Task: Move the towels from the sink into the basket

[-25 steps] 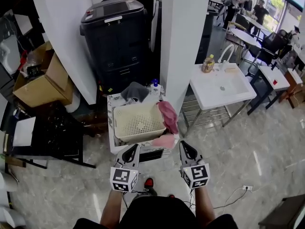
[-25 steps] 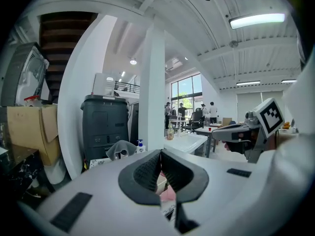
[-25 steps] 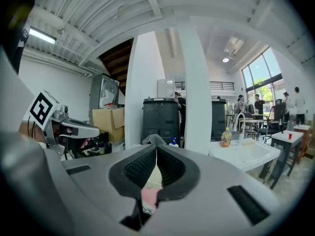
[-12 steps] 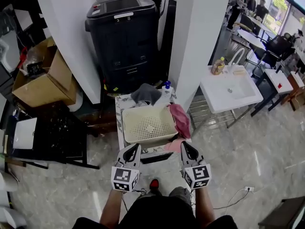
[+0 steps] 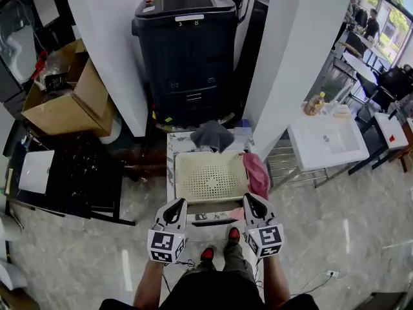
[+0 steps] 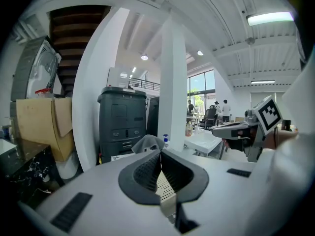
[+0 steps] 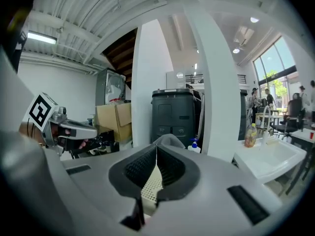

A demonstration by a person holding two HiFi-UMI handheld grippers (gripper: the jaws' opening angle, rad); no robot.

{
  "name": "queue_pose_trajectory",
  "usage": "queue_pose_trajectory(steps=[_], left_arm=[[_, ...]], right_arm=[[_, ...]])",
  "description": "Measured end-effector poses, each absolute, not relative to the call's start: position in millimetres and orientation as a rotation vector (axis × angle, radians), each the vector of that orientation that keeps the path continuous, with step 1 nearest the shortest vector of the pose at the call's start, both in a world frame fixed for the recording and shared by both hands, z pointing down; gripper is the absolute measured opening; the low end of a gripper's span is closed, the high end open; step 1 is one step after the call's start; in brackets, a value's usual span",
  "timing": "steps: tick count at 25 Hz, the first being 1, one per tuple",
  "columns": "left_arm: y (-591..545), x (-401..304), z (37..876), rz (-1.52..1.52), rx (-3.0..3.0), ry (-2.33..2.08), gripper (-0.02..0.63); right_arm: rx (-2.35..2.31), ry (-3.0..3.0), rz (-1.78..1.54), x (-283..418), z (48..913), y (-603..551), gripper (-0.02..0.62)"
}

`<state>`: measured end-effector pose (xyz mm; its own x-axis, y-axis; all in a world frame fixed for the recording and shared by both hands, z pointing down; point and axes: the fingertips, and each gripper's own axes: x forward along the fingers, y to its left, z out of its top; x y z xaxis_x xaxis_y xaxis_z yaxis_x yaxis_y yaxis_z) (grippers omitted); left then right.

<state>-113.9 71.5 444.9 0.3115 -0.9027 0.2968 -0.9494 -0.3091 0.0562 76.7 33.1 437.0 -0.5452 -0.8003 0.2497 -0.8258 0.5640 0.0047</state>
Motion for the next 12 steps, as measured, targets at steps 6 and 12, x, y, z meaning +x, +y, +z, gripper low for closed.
queue_pose_trajectory(steps=[6, 12], left_arm=[[43.8, -122.6, 448.8, 0.298, 2.232, -1.807, 0.008], [13.6, -120.7, 454.1, 0.298, 2.114, -1.910, 0.008]], right_arm=[[1.255, -2.619, 0.156, 77.0, 441.8, -25.2, 0.031], [1.094, -2.669, 0.171, 73.0, 458.2, -79.3, 0.031]])
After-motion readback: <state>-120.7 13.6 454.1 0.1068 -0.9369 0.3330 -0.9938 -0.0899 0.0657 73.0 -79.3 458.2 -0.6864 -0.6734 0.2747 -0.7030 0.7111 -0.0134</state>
